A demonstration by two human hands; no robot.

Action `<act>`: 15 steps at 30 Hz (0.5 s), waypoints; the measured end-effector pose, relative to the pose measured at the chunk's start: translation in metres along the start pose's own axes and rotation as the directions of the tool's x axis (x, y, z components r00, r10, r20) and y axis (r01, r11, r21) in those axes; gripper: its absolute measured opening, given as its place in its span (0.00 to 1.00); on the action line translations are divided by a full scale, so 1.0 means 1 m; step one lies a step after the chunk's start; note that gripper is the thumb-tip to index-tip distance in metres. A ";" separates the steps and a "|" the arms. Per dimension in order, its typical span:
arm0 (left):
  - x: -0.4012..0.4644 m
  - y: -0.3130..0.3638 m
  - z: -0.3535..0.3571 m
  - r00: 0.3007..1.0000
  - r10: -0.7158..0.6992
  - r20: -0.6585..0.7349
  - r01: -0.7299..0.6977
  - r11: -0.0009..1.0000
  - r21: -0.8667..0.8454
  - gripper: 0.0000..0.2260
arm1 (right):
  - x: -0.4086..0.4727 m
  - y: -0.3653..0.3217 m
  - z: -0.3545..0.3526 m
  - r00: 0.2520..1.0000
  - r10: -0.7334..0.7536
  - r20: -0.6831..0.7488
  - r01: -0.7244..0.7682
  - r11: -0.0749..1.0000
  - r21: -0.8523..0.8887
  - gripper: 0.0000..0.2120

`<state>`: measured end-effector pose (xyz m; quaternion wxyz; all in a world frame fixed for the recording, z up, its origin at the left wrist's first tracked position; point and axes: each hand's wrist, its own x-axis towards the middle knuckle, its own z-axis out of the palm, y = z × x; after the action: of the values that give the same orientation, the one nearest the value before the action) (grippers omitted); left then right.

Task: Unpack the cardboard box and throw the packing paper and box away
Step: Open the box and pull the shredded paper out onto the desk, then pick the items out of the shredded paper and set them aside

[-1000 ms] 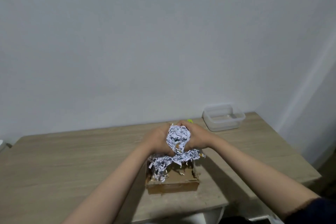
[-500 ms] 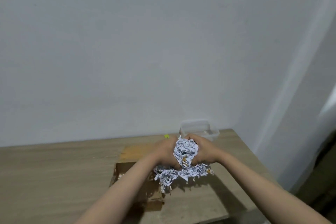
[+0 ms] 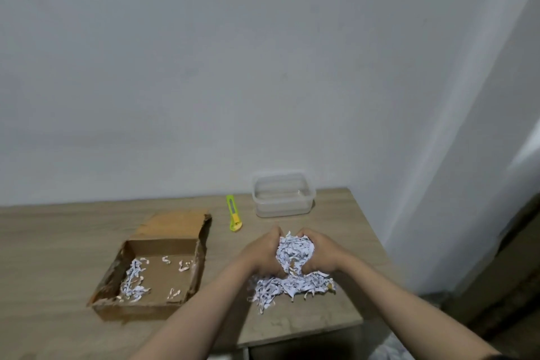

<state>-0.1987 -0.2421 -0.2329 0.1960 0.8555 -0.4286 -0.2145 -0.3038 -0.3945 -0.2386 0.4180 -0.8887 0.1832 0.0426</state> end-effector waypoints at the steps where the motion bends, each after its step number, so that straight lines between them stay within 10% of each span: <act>1: 0.001 -0.001 0.004 1.000 -0.005 -0.029 0.005 1.000 -0.019 0.27 | 0.002 0.005 0.002 1.000 0.001 -0.003 -0.001 0.999 0.035 0.25; 15: -0.024 -0.020 0.025 0.954 0.109 -0.278 -0.118 0.993 -0.016 0.31 | 0.001 0.017 -0.011 0.992 -0.102 0.071 0.107 0.991 -0.079 0.55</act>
<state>-0.2120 -0.2150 -0.2596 0.2799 0.8477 -0.4418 -0.0883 -0.3099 -0.4128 -0.2439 0.3886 -0.9117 0.1203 0.0580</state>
